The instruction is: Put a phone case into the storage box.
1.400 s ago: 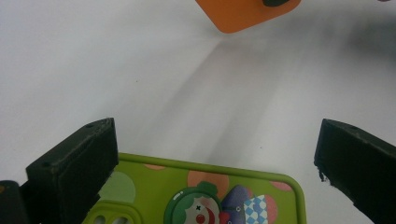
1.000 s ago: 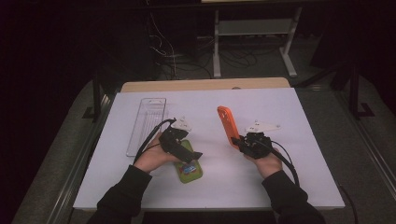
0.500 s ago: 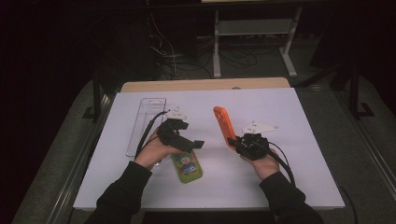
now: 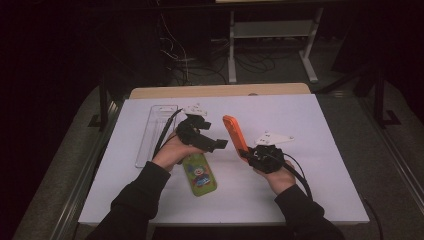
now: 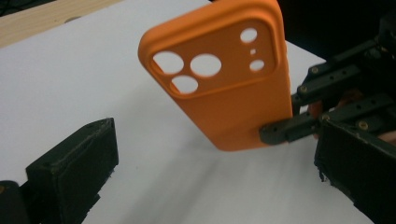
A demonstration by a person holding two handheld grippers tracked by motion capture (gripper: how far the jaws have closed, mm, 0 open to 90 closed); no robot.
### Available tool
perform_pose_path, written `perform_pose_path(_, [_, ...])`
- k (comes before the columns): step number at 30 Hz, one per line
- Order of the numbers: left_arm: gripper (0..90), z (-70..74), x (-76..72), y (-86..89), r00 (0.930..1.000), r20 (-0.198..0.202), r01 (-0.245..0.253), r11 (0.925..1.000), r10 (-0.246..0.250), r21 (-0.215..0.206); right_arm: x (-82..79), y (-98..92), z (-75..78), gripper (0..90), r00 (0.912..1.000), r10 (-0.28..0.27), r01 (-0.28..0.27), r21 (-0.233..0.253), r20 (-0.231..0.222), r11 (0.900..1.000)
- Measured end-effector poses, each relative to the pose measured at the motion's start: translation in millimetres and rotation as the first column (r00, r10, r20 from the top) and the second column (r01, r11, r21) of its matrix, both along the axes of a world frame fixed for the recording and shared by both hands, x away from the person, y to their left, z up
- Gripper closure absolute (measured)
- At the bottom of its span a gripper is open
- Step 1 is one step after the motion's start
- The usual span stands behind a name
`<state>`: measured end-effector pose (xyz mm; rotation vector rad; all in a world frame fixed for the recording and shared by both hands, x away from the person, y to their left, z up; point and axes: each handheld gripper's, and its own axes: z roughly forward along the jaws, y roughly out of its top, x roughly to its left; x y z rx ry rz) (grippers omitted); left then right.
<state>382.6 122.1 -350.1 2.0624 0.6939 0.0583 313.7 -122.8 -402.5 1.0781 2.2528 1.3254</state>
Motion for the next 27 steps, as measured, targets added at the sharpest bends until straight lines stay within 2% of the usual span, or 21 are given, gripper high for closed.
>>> perform_pose_path(4, [0.0,1.3,4.3,-5.4,0.9999,-0.009,-0.011,0.9998,0.01,-0.018,-1.6,1.8,1.3,78.2,1.0,0.005,-0.005,0.01,-0.001,1.0])
perform_pose_path(9, [0.0,0.5,11.1,-8.5,1.0,-0.004,0.007,0.9995,-0.007,-0.029,-2.6,2.8,2.9,78.2,0.9999,0.012,-0.012,0.022,0.005,1.0])
perform_pose_path(11, [0.0,-0.2,11.3,-11.5,0.9998,-0.018,-0.005,0.999,0.004,-0.044,-2.8,3.5,3.3,78.2,0.9998,0.018,-0.018,0.027,0.006,0.999])
perform_pose_path(23, [0.0,-4.2,13.7,-24.4,0.9995,-0.032,-0.007,0.9952,0.004,-0.097,-6.6,9.1,6.1,78.2,0.9991,0.042,-0.042,0.037,0.011,0.998])
perform_pose_path(27, [0.0,-4.0,14.0,-26.6,0.9995,-0.031,-0.003,0.9953,0.0,-0.097,-6.9,10.7,5.4,78.2,0.9987,0.05,-0.05,0.038,0.013,0.998])
